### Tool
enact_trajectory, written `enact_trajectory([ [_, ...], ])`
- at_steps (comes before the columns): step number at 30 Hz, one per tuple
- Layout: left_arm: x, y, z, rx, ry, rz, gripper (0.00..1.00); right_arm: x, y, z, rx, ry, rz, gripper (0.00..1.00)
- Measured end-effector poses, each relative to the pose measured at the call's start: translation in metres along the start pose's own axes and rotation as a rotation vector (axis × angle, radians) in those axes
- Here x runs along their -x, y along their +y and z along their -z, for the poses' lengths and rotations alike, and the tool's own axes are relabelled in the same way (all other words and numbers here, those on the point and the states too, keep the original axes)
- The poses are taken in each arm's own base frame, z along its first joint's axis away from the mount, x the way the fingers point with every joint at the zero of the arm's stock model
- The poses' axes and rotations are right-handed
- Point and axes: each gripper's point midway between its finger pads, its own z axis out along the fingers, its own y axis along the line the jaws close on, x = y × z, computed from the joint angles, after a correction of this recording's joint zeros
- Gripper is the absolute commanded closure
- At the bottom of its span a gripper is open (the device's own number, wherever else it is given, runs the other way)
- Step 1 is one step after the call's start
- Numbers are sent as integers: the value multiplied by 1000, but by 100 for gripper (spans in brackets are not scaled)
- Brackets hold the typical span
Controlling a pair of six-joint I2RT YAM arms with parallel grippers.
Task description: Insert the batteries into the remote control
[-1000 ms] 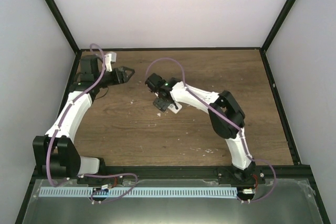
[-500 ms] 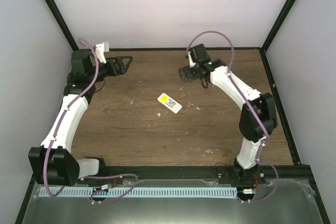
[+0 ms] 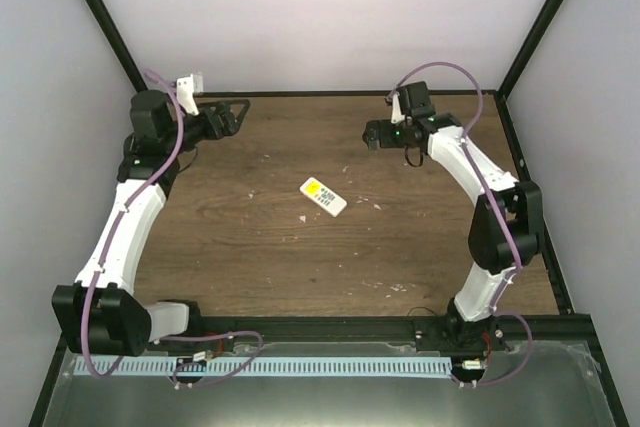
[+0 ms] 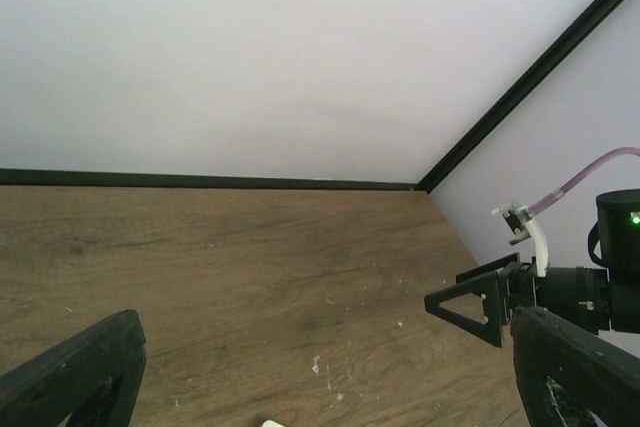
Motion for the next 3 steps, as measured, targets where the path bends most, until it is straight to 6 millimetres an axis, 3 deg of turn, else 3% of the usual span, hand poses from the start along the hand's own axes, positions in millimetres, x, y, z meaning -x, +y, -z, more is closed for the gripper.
enact_trajectory([
  [3,4,-2,1,-4,-8,-6,0,3,0,3,6,-12,-6,0],
])
